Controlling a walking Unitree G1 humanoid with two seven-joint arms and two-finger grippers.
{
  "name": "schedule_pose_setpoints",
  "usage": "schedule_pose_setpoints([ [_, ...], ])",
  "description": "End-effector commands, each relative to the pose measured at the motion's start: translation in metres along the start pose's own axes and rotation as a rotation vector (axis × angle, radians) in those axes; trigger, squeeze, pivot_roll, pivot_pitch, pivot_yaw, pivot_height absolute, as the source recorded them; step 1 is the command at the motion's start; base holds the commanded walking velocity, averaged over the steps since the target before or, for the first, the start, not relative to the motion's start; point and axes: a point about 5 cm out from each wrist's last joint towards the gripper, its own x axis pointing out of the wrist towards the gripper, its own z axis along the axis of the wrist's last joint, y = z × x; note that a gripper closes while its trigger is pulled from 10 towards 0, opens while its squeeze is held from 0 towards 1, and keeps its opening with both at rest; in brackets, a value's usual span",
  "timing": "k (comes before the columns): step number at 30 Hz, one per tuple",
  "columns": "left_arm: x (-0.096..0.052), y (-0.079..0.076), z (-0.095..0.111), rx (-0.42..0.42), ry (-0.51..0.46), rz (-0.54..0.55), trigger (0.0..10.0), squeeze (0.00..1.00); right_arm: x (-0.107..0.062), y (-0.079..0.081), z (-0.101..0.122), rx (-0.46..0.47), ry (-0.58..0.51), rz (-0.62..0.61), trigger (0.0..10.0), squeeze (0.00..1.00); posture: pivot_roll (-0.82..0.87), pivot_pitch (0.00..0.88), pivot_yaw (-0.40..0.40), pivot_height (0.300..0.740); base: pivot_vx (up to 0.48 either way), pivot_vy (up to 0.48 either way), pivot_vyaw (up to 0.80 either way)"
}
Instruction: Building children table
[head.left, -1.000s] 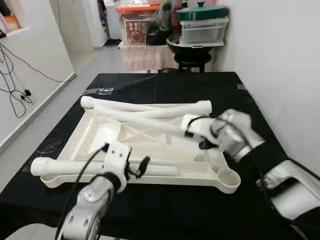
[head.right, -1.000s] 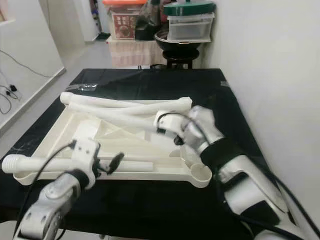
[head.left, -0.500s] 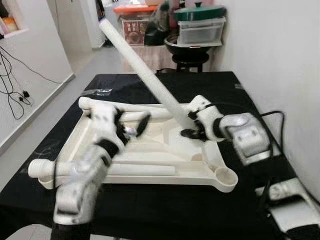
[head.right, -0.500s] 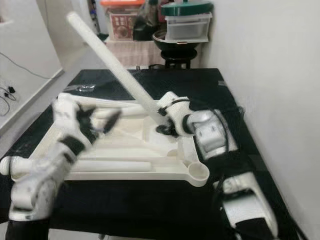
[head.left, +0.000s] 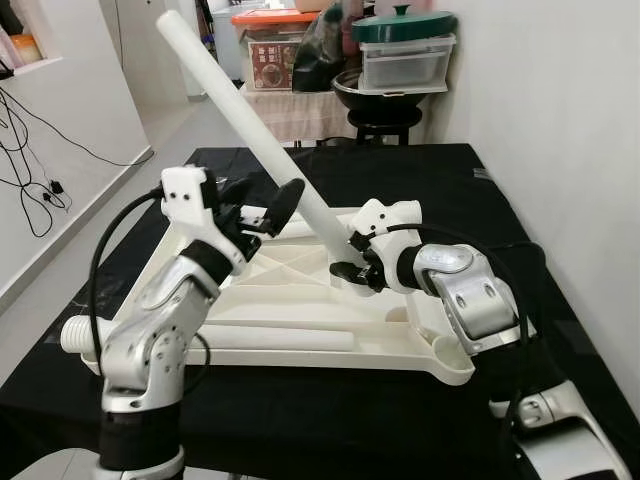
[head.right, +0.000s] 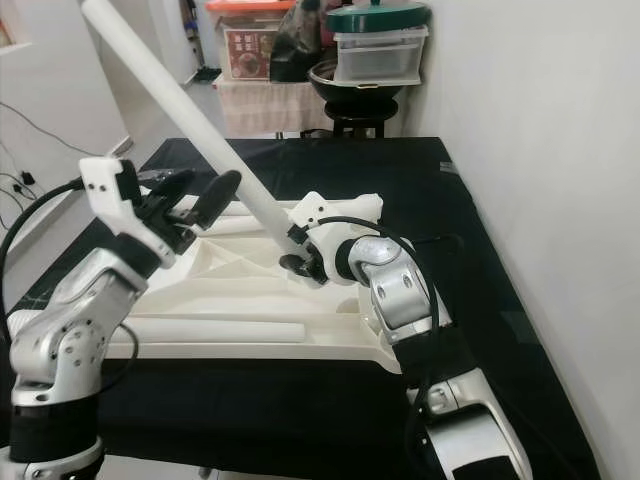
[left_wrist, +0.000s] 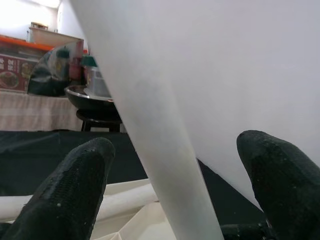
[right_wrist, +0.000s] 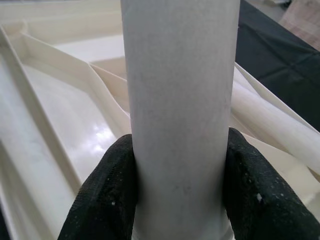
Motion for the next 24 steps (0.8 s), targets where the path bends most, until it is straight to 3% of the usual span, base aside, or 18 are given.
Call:
schedule_pose_setpoints([
  [1,0.001,0.003,-0.001,-0.009,0.007,0.016,10.0,1.00,-0.002,0.001,0.007,-0.009,-0.046,0.004,10.0,0.00,-0.10,0.000,0.065,0.740,0.000,0.000,0.00],
  [8,0.011,0.008,0.009,-0.025,-0.035,0.011,10.0,1.00,-0.007,0.020,0.006,-0.053,-0.077,0.097,10.0,0.00,-0.11,0.000,0.070,0.740,0.000,0.000,0.00],
  [9,0.013,0.008,0.012,-0.028,-0.044,0.003,10.0,0.34,-0.008,0.023,0.005,-0.057,-0.079,0.113,10.0,0.00,-0.11,0.000,0.070,0.740,0.000,0.000,0.00],
  [10,0.013,0.008,0.012,-0.028,-0.044,0.003,10.0,0.34,-0.008,0.023,0.005,-0.057,-0.079,0.113,10.0,0.00,-0.11,0.000,0.070,0.740,0.000,0.000,0.00],
  [11,0.014,0.007,0.013,-0.034,-0.052,-0.009,10.0,0.00,-0.009,0.026,0.005,-0.067,-0.081,0.131,10.0,0.00,-0.12,0.000,0.070,0.740,0.000,0.000,0.00],
  [16,0.017,0.004,0.016,-0.050,-0.068,-0.033,10.0,0.00,-0.009,0.030,0.003,-0.081,-0.075,0.157,10.0,0.00,-0.12,0.000,0.065,0.740,0.000,0.000,0.00],
  [17,0.018,0.002,0.017,-0.064,-0.077,-0.045,2.4,0.00,-0.008,0.030,0.001,-0.079,-0.071,0.159,10.0,0.00,-0.13,0.000,0.061,0.740,0.000,0.000,0.00],
  [18,0.018,0.000,0.018,-0.085,-0.089,-0.063,0.0,0.00,-0.007,0.031,-0.001,-0.071,-0.066,0.161,10.0,0.00,-0.13,0.000,0.061,0.740,0.000,0.000,0.00],
  [22,0.018,-0.003,0.019,-0.107,-0.100,-0.082,0.0,0.00,-0.006,0.032,-0.001,-0.063,-0.064,0.160,10.0,0.00,-0.13,0.000,0.061,0.740,0.000,0.000,0.00],
  [24,0.017,-0.010,0.021,-0.159,-0.121,-0.148,0.0,0.00,-0.005,0.032,-0.002,-0.031,-0.071,0.160,10.0,0.00,-0.14,0.000,0.062,0.740,0.000,0.000,0.00],
])
